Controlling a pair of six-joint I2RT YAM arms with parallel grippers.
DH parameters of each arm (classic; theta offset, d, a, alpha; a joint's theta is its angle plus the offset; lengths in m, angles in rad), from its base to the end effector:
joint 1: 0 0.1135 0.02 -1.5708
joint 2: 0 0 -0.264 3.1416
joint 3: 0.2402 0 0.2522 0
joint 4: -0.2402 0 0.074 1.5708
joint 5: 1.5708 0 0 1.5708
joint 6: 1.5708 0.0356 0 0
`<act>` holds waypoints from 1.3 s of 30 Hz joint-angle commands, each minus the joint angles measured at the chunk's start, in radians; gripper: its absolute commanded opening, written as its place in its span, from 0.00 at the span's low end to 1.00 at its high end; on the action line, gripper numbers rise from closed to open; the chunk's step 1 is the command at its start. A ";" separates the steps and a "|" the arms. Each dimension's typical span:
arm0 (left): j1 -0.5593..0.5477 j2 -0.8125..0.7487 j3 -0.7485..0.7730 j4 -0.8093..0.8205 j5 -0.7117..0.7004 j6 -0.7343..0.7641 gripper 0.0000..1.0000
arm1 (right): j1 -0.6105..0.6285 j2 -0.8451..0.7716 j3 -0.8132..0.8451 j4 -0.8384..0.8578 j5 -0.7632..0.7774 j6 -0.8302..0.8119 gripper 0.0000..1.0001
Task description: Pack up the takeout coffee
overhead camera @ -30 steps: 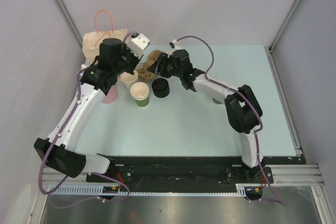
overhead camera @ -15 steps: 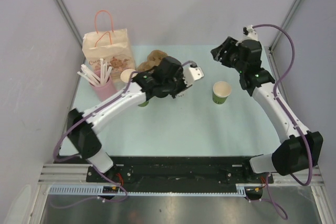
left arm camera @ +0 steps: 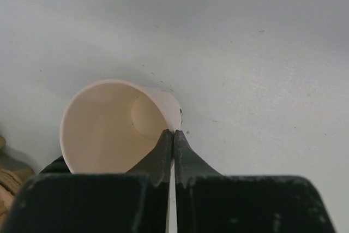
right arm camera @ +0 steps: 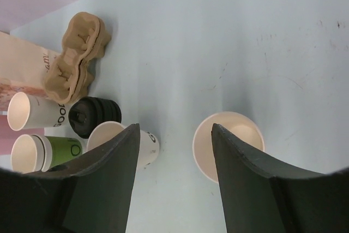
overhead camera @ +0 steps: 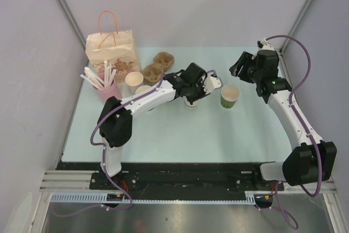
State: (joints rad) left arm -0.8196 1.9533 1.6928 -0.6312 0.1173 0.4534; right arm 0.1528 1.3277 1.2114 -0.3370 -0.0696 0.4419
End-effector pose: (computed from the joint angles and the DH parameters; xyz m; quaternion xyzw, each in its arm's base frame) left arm 0.2968 -0.3240 0.2682 0.5752 0.7454 -0.1149 0.3169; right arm 0.3012 0.0489 0.3529 0.1038 0.8412 0.1834 0.4979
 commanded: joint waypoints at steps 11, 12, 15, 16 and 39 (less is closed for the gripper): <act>0.020 -0.014 0.022 0.013 0.122 0.033 0.50 | -0.009 -0.059 -0.016 0.009 -0.053 -0.032 0.62; 0.020 -0.027 0.012 0.013 0.127 0.039 0.65 | -0.009 -0.059 -0.018 0.010 -0.053 -0.031 0.62; 0.022 -0.065 0.013 0.014 0.108 0.036 0.78 | -0.006 -0.067 -0.023 0.007 -0.055 -0.031 0.62; 0.022 -0.076 0.018 0.013 0.073 0.021 0.79 | -0.004 -0.070 -0.023 0.004 -0.056 -0.032 0.62; 0.309 0.035 0.094 0.024 -0.401 -0.398 0.42 | 0.053 -0.048 -0.115 0.033 -0.059 -0.040 0.62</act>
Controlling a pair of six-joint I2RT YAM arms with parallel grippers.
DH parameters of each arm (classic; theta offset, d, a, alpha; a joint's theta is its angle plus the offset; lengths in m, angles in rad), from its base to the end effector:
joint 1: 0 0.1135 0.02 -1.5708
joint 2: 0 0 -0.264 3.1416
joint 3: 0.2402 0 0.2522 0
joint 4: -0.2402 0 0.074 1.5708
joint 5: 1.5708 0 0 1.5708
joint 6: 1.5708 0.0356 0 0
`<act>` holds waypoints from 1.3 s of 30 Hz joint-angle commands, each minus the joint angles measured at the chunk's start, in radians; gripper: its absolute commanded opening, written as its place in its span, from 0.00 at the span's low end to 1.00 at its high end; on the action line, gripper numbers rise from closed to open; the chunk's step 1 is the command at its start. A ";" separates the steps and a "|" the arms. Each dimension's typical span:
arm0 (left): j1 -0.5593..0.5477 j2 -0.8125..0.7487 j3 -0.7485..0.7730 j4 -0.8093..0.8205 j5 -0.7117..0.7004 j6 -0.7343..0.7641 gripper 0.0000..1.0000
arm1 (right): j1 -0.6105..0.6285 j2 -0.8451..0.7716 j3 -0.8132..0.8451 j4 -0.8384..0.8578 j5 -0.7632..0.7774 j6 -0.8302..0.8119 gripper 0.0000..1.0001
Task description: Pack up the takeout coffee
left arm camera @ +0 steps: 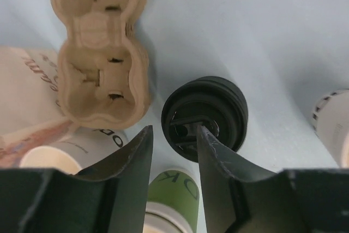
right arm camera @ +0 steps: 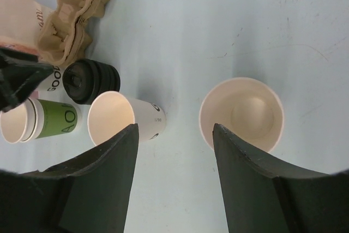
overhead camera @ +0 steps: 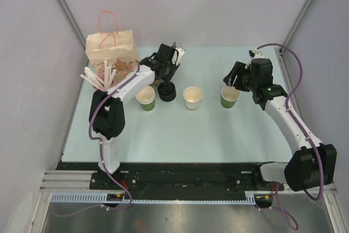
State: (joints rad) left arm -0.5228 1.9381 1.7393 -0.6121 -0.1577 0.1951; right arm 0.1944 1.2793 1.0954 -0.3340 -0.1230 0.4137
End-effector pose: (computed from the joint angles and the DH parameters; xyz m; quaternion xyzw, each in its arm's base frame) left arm 0.3857 -0.2158 0.2912 0.2979 0.8771 0.0119 0.3767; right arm 0.2846 0.0605 0.3264 0.0637 0.8612 0.2008 0.4626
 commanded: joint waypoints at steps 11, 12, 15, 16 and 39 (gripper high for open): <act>0.063 0.088 -0.027 0.011 -0.066 -0.171 0.39 | 0.016 0.002 -0.009 0.041 -0.001 -0.009 0.62; 0.063 0.084 -0.035 0.011 -0.057 -0.171 0.38 | 0.016 0.003 -0.008 0.043 -0.001 -0.010 0.62; 0.064 0.090 -0.053 0.011 -0.032 -0.175 0.37 | 0.016 0.005 -0.011 0.039 0.005 -0.007 0.62; 0.064 0.093 -0.057 0.011 -0.032 -0.175 0.36 | 0.017 0.003 -0.009 0.041 0.008 -0.006 0.62; 0.069 0.110 -0.075 0.009 0.026 -0.171 0.01 | 0.017 -0.011 -0.011 0.029 0.025 -0.010 0.62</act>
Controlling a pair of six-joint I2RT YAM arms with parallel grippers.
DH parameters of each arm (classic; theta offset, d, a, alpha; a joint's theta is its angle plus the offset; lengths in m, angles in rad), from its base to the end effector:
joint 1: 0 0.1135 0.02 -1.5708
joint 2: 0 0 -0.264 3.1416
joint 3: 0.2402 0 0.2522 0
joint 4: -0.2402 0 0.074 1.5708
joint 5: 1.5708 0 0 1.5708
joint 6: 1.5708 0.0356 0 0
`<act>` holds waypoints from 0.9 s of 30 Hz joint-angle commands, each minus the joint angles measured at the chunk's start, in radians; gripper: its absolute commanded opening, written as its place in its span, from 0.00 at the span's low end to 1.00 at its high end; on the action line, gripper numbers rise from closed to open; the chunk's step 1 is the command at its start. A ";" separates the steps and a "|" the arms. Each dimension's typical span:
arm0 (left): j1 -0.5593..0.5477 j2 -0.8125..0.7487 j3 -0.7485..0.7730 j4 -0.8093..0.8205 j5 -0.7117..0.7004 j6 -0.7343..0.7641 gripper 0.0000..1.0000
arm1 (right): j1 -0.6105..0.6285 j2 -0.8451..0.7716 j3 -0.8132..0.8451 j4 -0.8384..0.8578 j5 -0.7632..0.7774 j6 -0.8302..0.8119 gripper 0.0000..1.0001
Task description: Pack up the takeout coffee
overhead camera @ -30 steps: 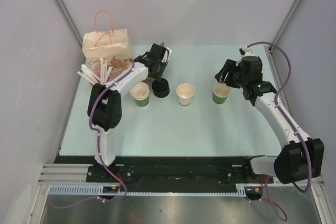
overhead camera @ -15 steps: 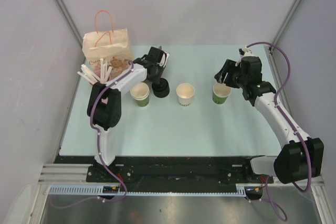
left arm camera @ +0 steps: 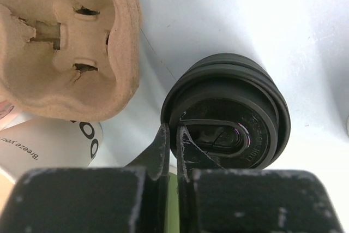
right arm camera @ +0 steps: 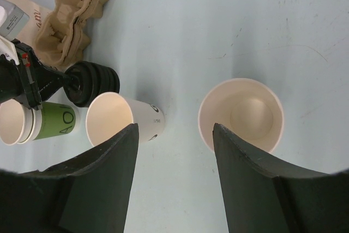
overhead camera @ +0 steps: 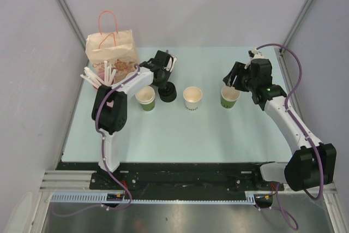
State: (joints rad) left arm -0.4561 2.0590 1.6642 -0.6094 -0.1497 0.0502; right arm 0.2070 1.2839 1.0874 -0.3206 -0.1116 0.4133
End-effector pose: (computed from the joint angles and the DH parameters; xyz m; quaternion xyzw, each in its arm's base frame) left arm 0.4078 -0.1942 0.2157 0.2196 0.9322 0.0141 0.2875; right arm 0.2853 0.0640 0.3237 0.0610 0.8613 0.1991 0.4634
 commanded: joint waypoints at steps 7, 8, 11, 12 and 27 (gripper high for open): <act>0.000 -0.083 0.003 0.007 0.022 -0.015 0.01 | 0.005 -0.026 -0.001 0.006 0.020 -0.013 0.62; 0.002 -0.091 0.005 0.007 0.024 -0.012 0.00 | 0.005 -0.028 -0.001 0.008 0.020 -0.014 0.62; 0.000 -0.117 0.009 0.007 0.019 0.008 0.00 | 0.005 -0.031 -0.003 0.008 0.015 -0.013 0.62; 0.000 -0.122 0.011 0.007 0.018 0.011 0.00 | 0.005 -0.032 -0.001 0.008 0.016 -0.013 0.62; -0.049 -0.279 0.028 -0.012 0.065 0.097 0.00 | 0.031 -0.046 -0.003 0.011 -0.007 -0.001 0.62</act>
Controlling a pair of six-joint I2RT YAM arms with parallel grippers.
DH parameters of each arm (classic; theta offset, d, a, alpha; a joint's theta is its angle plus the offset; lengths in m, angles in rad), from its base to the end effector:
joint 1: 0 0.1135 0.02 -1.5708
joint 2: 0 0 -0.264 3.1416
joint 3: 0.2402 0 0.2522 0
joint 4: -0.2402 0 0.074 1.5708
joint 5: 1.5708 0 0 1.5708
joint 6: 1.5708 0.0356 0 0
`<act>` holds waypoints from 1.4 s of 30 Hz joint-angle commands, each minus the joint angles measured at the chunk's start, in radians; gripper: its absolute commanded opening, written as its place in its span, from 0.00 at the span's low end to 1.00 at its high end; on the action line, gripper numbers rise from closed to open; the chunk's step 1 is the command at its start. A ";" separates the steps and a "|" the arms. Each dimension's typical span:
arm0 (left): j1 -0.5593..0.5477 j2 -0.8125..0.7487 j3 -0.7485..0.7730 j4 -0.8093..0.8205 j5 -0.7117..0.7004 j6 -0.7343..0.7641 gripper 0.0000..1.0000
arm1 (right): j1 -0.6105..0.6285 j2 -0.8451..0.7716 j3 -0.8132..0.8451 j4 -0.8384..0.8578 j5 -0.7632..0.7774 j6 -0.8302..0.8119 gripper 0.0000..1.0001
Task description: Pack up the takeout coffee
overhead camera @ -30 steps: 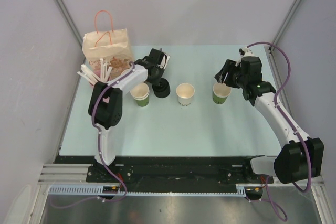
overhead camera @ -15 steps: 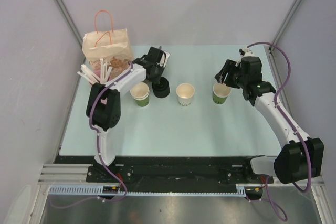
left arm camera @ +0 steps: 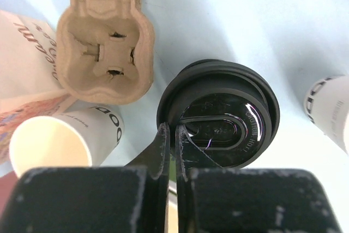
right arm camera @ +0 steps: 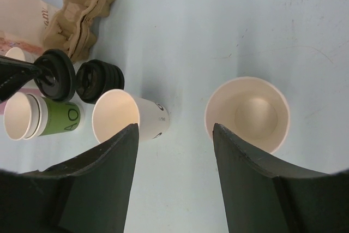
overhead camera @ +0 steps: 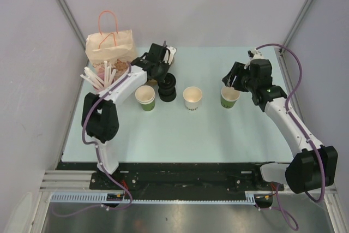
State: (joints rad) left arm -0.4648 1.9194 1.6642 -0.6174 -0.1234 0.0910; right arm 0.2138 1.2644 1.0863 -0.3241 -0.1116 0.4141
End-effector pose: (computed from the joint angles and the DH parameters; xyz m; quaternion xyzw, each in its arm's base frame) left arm 0.3887 -0.1900 0.2741 0.2370 0.9077 -0.0065 0.3462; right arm 0.2806 0.0650 0.3282 0.0577 0.8578 0.2027 0.4688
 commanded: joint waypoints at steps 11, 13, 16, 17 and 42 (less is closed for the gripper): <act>-0.210 -0.086 0.124 -0.117 0.097 0.084 0.00 | 0.099 0.007 0.000 0.069 -0.066 0.043 0.63; -0.218 -0.054 0.166 -0.136 0.088 0.082 0.00 | 0.095 0.012 0.000 0.063 -0.060 0.051 0.63; -0.227 0.004 0.218 -0.163 0.096 0.072 0.00 | 0.096 0.021 0.000 0.051 -0.051 0.064 0.63; -0.229 0.022 0.227 -0.169 0.099 0.073 0.00 | 0.098 0.033 0.000 0.056 -0.050 0.071 0.62; -0.255 0.176 0.367 -0.262 0.143 0.072 0.00 | 0.174 0.242 0.000 0.235 -0.142 0.150 0.55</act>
State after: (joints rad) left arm -0.7143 2.0804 1.9793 -0.8608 -0.0257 0.1402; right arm 0.3767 1.4860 1.0832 -0.1677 -0.2230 0.5350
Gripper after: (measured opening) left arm 0.022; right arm 0.563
